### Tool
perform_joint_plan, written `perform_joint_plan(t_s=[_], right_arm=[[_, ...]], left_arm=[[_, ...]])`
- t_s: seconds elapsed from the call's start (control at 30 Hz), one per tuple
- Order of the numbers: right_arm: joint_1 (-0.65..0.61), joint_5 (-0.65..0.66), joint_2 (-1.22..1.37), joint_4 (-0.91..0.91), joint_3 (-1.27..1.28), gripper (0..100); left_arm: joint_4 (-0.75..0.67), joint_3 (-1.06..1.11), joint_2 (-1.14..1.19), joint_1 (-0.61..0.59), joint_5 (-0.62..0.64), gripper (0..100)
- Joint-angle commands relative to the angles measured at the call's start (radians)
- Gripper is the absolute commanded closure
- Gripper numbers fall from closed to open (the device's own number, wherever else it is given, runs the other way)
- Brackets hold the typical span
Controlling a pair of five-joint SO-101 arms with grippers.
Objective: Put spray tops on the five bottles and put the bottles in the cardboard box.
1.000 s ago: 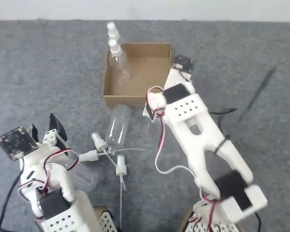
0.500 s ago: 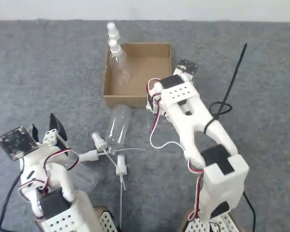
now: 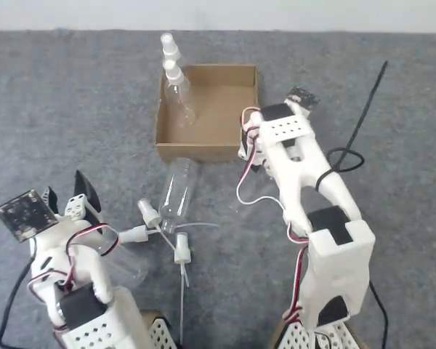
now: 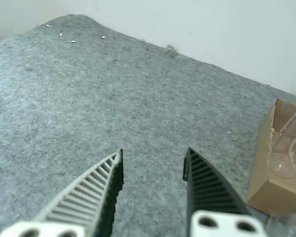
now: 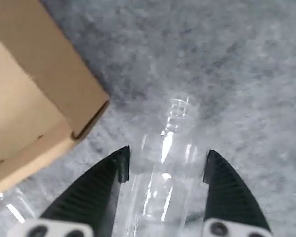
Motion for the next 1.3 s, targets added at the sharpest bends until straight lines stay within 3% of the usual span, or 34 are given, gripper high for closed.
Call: perform_joint_plan(t_s=[0.0, 0.27, 0.4, 0.6, 0.93, 1.07, 1.27], right_arm=[[0.025, 0.08, -0.01, 0.062, -0.068, 81.1], [0.027, 0.262, -0.007, 0.134, -0.068, 81.1], [0.027, 0.282, -0.005, 0.134, -0.064, 80.9], [0.027, 0.279, 0.071, 0.133, -0.071, 71.6], [0.065, 0.281, 0.09, 0.139, -0.118, 86.6], [0.077, 0.288, 0.09, 0.219, -0.184, 90.2], [0.076, 0.522, 0.09, 0.314, -0.239, 90.4]], left_arm=[[0.006, -0.01, -0.011, -0.003, -0.009, 81], [0.006, -0.01, -0.011, -0.003, -0.009, 81], [0.006, -0.008, -0.011, -0.003, -0.009, 81], [0.006, -0.008, -0.011, -0.003, -0.009, 81], [0.006, -0.008, -0.011, -0.003, -0.009, 81], [0.006, -0.008, -0.011, -0.003, -0.009, 81], [0.006, -0.008, -0.011, -0.003, -0.009, 81]])
